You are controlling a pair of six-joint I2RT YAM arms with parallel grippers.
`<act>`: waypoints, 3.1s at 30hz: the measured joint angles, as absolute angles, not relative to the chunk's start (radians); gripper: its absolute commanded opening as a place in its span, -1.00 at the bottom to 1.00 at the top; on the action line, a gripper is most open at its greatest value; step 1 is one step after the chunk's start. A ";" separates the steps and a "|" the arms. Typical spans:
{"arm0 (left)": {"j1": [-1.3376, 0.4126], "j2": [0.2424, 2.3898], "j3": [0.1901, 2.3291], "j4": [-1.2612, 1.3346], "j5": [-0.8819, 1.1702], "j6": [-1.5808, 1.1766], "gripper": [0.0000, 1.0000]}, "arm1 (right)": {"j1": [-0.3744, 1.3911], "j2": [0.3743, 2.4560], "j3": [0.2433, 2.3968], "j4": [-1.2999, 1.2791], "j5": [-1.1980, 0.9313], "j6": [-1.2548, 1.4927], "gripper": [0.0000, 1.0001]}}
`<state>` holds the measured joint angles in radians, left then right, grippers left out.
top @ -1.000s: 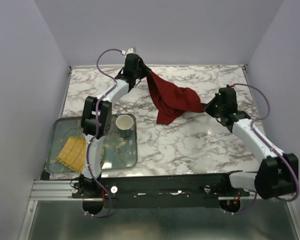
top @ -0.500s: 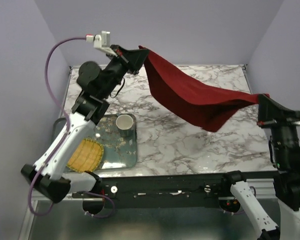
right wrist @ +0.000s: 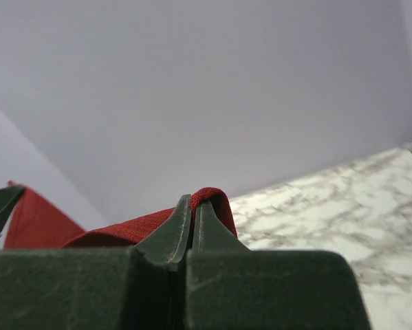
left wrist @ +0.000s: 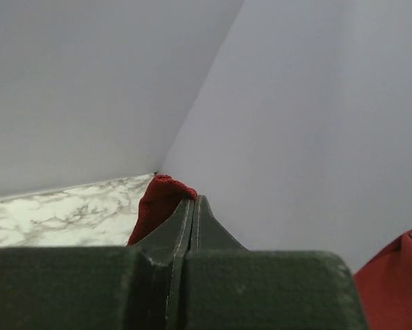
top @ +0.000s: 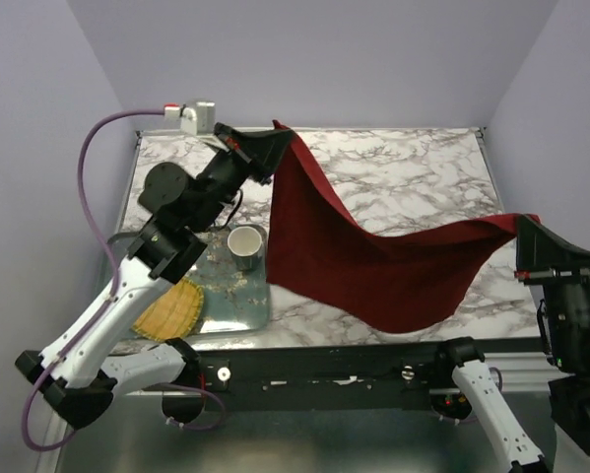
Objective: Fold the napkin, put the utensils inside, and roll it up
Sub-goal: Flatten the napkin out
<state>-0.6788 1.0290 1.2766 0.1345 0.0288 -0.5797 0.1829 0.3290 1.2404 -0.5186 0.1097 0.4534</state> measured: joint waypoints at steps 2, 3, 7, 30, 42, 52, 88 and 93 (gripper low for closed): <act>-0.681 1.103 1.314 0.123 -0.017 -0.566 -1.00 | 0.183 0.399 1.253 -0.550 0.189 0.467 -0.99; -0.680 1.152 1.346 0.108 -0.046 -0.557 -1.00 | 0.183 0.434 1.255 -0.555 0.220 0.471 -0.99; -0.661 1.451 1.560 0.033 -0.131 -0.522 -1.00 | 0.182 0.736 1.262 -0.564 0.387 0.482 -0.99; -0.422 2.387 2.236 -0.246 -0.088 -0.493 0.41 | -0.048 1.761 1.575 -0.502 0.415 0.294 0.62; -0.736 1.898 1.723 -0.176 -0.037 -0.495 0.17 | -0.030 1.512 1.146 -0.495 0.184 0.406 0.24; -0.737 2.125 1.680 -0.358 -0.065 -0.505 -0.04 | -0.030 1.685 1.125 -0.477 0.046 0.537 -0.18; -0.595 2.583 2.231 -0.311 0.159 -0.726 0.14 | -0.152 2.106 1.587 -0.550 -0.057 0.530 -0.02; -0.593 2.486 2.131 -0.365 0.153 -0.693 0.17 | -0.136 2.053 1.606 -0.586 -0.051 0.432 0.25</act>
<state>-0.5930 2.4855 2.1307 -0.3649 0.1532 -0.6933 -0.1364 2.0529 1.6062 -0.5858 -0.0513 0.4316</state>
